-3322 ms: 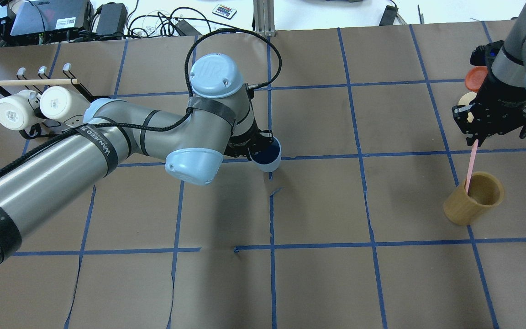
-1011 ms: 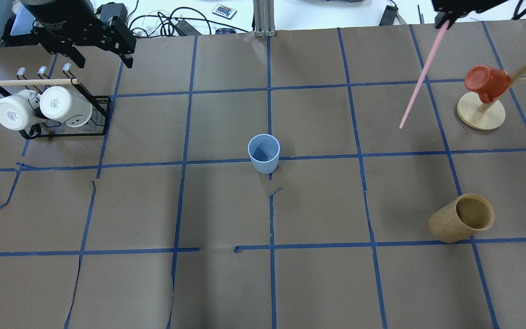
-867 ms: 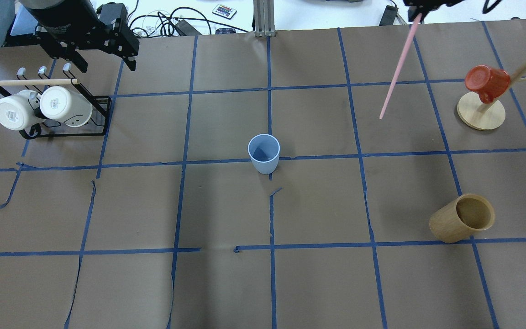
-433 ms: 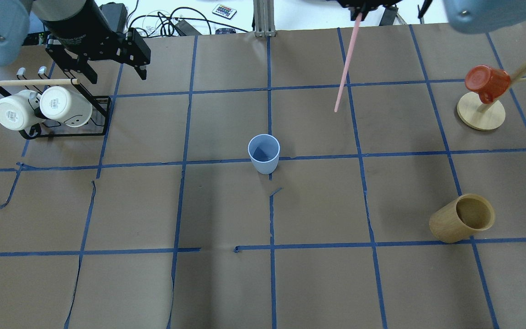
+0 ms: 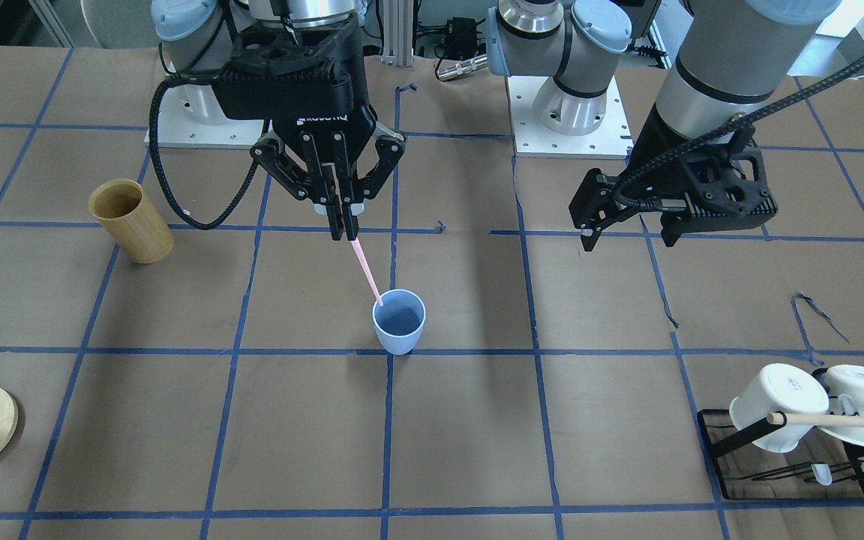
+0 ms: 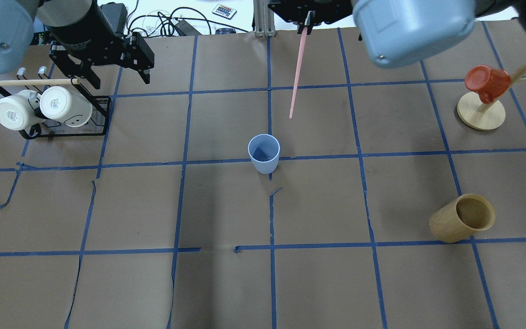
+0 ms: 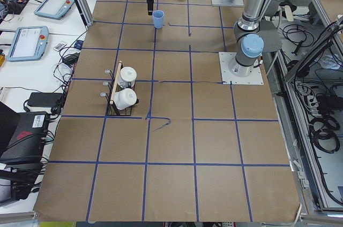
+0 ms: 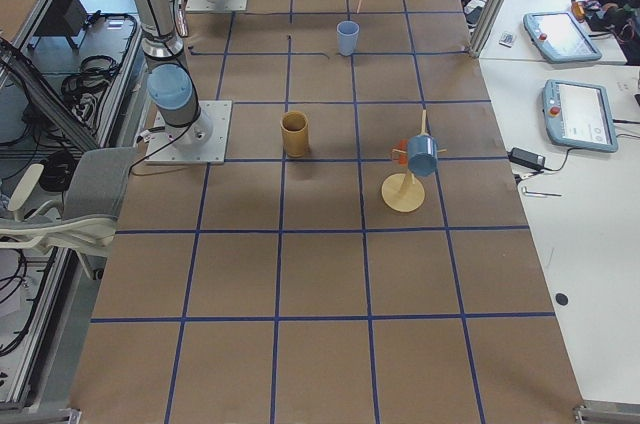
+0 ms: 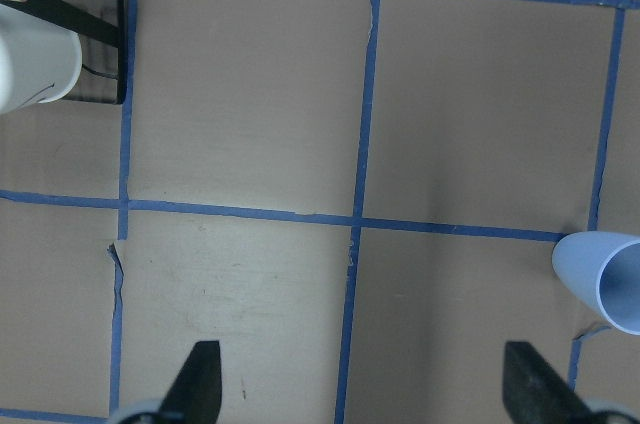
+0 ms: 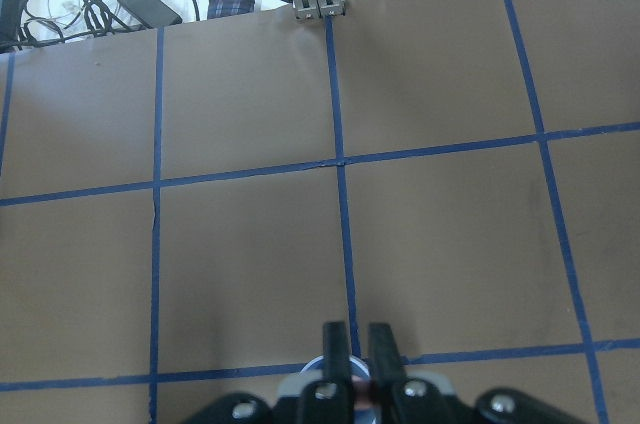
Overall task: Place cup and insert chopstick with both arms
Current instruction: 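Carry the pink straw with the right gripper over the blue cup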
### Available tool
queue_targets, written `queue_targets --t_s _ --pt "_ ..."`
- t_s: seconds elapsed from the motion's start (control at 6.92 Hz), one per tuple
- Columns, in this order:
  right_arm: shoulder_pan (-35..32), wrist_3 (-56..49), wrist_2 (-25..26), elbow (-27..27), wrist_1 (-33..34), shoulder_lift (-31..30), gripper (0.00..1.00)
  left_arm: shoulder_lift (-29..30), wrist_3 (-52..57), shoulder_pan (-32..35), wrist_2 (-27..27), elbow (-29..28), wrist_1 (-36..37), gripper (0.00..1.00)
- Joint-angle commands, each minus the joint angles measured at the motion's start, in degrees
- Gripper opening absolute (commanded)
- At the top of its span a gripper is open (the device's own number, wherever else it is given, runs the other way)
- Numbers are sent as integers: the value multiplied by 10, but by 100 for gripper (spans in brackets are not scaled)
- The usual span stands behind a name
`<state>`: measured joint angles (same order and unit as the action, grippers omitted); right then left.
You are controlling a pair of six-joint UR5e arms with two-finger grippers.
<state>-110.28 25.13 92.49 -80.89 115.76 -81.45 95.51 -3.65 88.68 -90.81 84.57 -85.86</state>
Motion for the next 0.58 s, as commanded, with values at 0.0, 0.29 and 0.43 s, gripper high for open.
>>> queue_targets --t_s 0.0,0.29,0.43 --pt "-23 23 2 -32 39 9 0 0 0 0 0 1 -1 100" --pt "-24 21 17 -43 48 12 0 0 -1 1 1 1 -1 100" --pt "-24 21 20 -46 49 16 0 0 -2 1 1 1 -1 100"
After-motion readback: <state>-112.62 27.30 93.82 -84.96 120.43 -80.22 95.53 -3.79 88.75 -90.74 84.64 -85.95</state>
